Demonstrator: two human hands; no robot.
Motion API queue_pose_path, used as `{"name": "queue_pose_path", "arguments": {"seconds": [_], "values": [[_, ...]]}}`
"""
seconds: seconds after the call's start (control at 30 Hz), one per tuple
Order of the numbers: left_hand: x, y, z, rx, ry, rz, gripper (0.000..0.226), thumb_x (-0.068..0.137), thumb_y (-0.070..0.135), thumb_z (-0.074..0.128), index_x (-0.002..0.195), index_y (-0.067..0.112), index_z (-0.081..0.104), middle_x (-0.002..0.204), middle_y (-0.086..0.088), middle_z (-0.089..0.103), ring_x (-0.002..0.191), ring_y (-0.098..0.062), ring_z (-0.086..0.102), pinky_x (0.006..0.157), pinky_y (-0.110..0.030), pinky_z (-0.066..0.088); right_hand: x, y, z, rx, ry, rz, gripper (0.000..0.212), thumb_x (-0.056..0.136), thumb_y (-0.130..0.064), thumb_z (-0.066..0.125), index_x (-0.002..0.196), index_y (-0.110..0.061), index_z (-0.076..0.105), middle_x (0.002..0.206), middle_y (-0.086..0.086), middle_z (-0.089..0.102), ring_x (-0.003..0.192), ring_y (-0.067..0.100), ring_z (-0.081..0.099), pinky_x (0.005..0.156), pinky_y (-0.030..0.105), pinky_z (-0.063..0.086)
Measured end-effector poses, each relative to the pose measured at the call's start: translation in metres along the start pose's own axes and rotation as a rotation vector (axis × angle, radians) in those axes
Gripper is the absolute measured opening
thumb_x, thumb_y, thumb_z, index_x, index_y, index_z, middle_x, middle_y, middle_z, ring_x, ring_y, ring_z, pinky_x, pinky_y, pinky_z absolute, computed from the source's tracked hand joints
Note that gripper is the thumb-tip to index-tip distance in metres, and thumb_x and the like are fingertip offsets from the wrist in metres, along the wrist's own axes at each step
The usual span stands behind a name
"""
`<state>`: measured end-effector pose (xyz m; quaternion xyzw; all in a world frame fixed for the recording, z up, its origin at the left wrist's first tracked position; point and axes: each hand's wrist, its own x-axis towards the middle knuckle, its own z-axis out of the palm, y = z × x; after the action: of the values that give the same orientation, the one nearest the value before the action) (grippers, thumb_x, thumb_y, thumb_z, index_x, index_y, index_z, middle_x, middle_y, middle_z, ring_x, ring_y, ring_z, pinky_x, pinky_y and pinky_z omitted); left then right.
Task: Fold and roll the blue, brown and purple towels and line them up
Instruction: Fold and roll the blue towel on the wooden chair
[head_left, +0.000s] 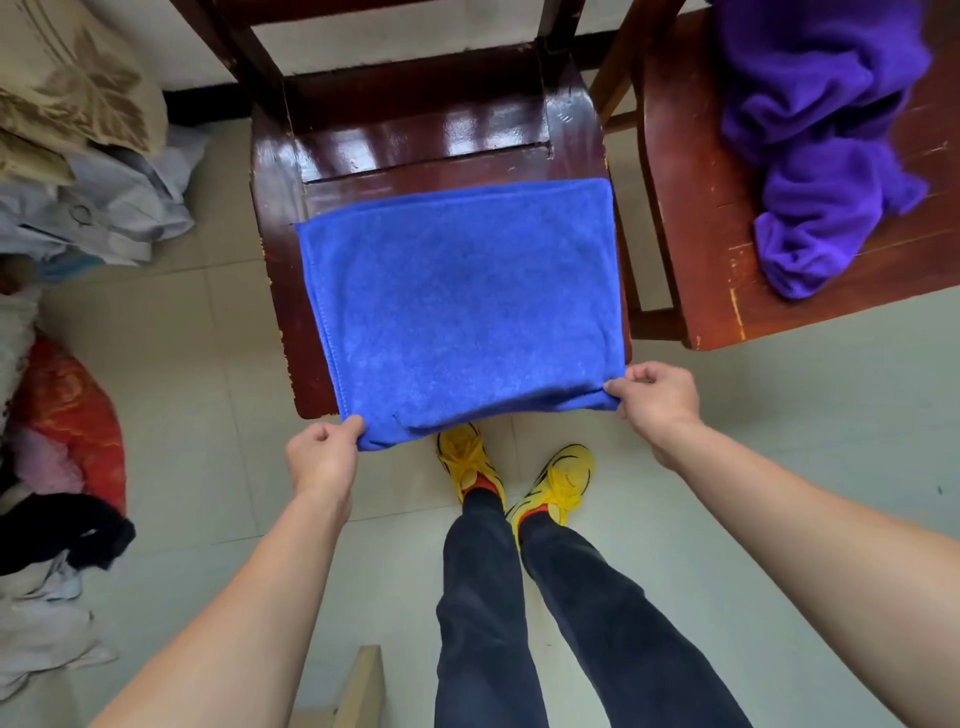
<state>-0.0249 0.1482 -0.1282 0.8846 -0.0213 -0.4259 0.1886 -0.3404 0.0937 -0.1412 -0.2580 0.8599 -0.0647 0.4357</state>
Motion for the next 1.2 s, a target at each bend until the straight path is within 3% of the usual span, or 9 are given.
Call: {"name": "queue_pose_path", "arguments": {"seconds": [0.1, 0.2, 0.27, 0.47, 0.6, 0.77, 0.9, 1.1, 1.2], "values": [[0.007, 0.001, -0.010, 0.209, 0.012, 0.103, 0.029, 0.076, 0.013, 0.068, 0.056, 0.014, 0.047, 0.056, -0.002, 0.047, 0.055, -0.021, 0.041, 0.056, -0.027, 0.037, 0.000, 0.002, -0.009, -0.155, 0.021, -0.035, 0.012, 0.072, -0.027, 0.070, 0.067, -0.019, 0.062, 0.064, -0.006, 0.064, 0.067, 0.022, 0.062, 0.060, 0.029, 0.044], [0.015, 0.016, -0.013, 0.306, 0.024, 0.260, 0.018, 0.073, 0.023, 0.076, 0.073, 0.016, 0.059, 0.073, -0.004, 0.062, 0.075, -0.026, 0.058, 0.079, -0.037, 0.052, 0.003, -0.015, -0.015, -0.229, 0.078, -0.134, 0.011, 0.072, -0.031, 0.067, 0.079, -0.023, 0.062, 0.075, -0.012, 0.065, 0.083, 0.022, 0.064, 0.069, 0.029, 0.045], [0.020, 0.035, -0.011, 0.358, 0.064, 0.348, 0.029, 0.071, 0.031, 0.079, 0.090, 0.016, 0.063, 0.085, -0.007, 0.067, 0.089, -0.030, 0.063, 0.085, -0.041, 0.052, 0.008, -0.039, -0.016, -0.251, 0.155, -0.255, 0.026, 0.073, -0.036, 0.066, 0.098, -0.027, 0.063, 0.096, -0.008, 0.068, 0.095, 0.021, 0.063, 0.079, 0.032, 0.048], [0.048, 0.115, 0.003, 0.560, 0.082, 0.626, 0.063, 0.068, 0.034, 0.081, 0.122, 0.014, 0.055, 0.117, -0.014, 0.060, 0.110, -0.033, 0.056, 0.093, -0.042, 0.046, 0.043, -0.132, -0.008, -0.488, 0.079, -0.607, 0.053, 0.079, -0.035, 0.069, 0.127, -0.024, 0.051, 0.127, 0.006, 0.054, 0.115, 0.030, 0.053, 0.090, 0.041, 0.044], [0.057, 0.160, 0.015, 0.926, 0.004, 0.928, 0.072, 0.067, 0.027, 0.081, 0.131, 0.025, 0.047, 0.127, -0.015, 0.042, 0.120, -0.035, 0.040, 0.092, -0.048, 0.043, 0.062, -0.167, -0.006, -0.759, 0.037, -0.774, 0.066, 0.073, -0.037, 0.077, 0.131, -0.030, 0.047, 0.134, 0.009, 0.043, 0.123, 0.032, 0.043, 0.091, 0.044, 0.043], [0.068, 0.188, 0.020, 1.052, -0.033, 0.971, 0.040, 0.067, 0.027, 0.082, 0.102, 0.018, 0.065, 0.115, -0.018, 0.047, 0.112, -0.037, 0.045, 0.086, -0.046, 0.043, 0.072, -0.172, -0.012, -0.786, 0.041, -0.790, 0.041, 0.069, -0.044, 0.080, 0.103, -0.029, 0.062, 0.123, 0.007, 0.044, 0.112, 0.031, 0.049, 0.085, 0.041, 0.044], [0.072, 0.194, 0.019, 0.963, -0.086, 0.936, 0.018, 0.070, 0.015, 0.075, 0.075, 0.016, 0.058, 0.087, -0.012, 0.059, 0.086, -0.033, 0.055, 0.066, -0.035, 0.042, 0.068, -0.166, -0.011, -0.711, 0.068, -0.856, 0.023, 0.079, -0.029, 0.072, 0.098, -0.020, 0.061, 0.105, 0.008, 0.051, 0.095, 0.035, 0.055, 0.073, 0.035, 0.039], [0.070, 0.186, 0.004, 0.770, -0.104, 0.987, 0.014, 0.070, 0.010, 0.071, 0.073, 0.012, 0.057, 0.073, -0.008, 0.061, 0.072, -0.027, 0.053, 0.063, -0.032, 0.041, 0.052, -0.164, -0.016, -0.594, 0.037, -0.831, 0.033, 0.077, -0.019, 0.061, 0.106, -0.030, 0.053, 0.094, -0.001, 0.062, 0.094, 0.031, 0.059, 0.073, 0.037, 0.045], [0.056, 0.179, -0.010, 0.697, -0.092, 1.019, 0.018, 0.072, 0.009, 0.070, 0.076, 0.015, 0.054, 0.075, -0.003, 0.060, 0.073, -0.024, 0.051, 0.065, -0.029, 0.037, 0.042, -0.165, -0.026, -0.587, 0.021, -0.807, 0.017, 0.077, -0.021, 0.062, 0.091, -0.029, 0.055, 0.087, -0.004, 0.055, 0.086, 0.027, 0.054, 0.068, 0.032, 0.036]]}}
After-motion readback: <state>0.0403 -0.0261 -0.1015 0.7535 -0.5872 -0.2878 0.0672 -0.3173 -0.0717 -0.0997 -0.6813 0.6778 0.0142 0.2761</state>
